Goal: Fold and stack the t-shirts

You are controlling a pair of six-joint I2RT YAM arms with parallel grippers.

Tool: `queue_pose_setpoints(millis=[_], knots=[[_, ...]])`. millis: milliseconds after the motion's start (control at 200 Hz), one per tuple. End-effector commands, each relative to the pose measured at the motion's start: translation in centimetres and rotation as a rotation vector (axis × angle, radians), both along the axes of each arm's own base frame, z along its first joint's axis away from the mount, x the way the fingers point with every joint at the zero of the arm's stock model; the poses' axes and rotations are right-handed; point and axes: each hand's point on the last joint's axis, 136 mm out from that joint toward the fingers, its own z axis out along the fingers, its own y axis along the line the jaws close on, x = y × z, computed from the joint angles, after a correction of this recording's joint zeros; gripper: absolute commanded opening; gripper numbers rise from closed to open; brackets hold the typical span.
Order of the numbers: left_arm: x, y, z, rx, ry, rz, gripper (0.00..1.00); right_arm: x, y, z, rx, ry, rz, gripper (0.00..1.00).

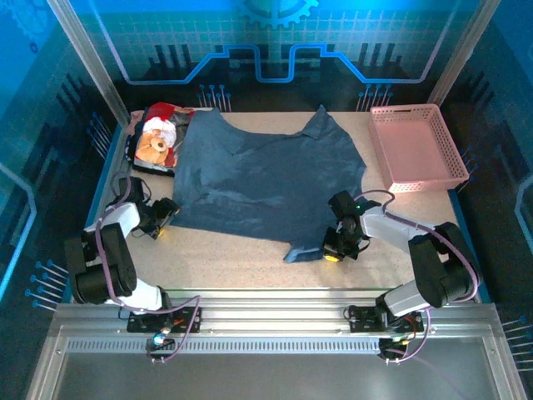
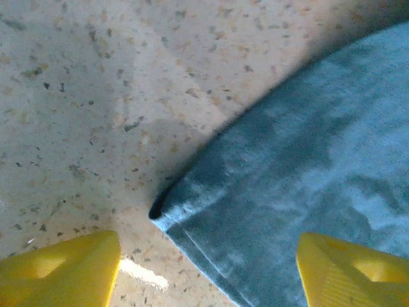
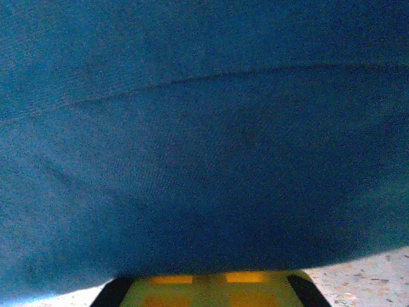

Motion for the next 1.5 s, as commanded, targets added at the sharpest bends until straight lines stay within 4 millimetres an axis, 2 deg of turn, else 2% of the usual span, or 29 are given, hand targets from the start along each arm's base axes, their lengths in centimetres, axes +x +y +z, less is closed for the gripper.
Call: queue_pose_setpoints(millis=[0,135,275,400,545,740,870,890,980,1231,1496], knots=[[1.8,0.5,0.4,-0.006,-0.047,0.002,0.65,0.5,-0.3,0.8,-0.017,-0.029,0.013,0.0],[2.4,0.5,-0.7,-0.024,-0.022,-0.003,0.42,0.2,-0.6,1.8,-0.009,-0.035,0.012,0.0],[3.0,0.1,-1.8,-0.054,0.013,-0.041,0.22,0.1,-1.0,3.8,0.007,-0.063,0.006,0.0],[3.6,-0.2,-1.1,-0.062,-0.006,-0.076,0.0,-0.4,-1.7,5.9,0.017,-0.085,-0.008,0.0],[2.8,-0.4,0.6,-0.043,-0.022,-0.081,0.0,-1.0,-3.0,8.2,0.018,-0.121,-0.04,0.0],[-0.6,-1.5,4.1,-0.041,-0.056,-0.049,0.0,-2.4,-5.7,10.5,-0.02,-0.148,-0.11,0.0],[-2.9,-1.9,7.1,-0.017,-0.105,-0.016,0.0,-3.6,-7.8,11.5,-0.047,-0.162,-0.174,0.0],[-3.3,-2.0,7.4,-0.016,-0.107,-0.01,0.0,-3.3,-8.0,12.4,-0.043,-0.192,-0.185,0.0],[-4.9,-2.5,8.6,-0.025,-0.12,0.012,0.0,-3.8,-9.0,13.5,-0.041,-0.21,-0.218,0.0],[-8.0,-4.0,10.0,-0.068,-0.083,0.032,0.0,-5.6,-9.6,16.7,-0.029,-0.241,-0.222,0.0],[-10.1,-4.9,12.9,-0.052,-0.074,0.005,0.0,-8.2,-9.2,20.1,0.002,-0.302,-0.236,0.0]])
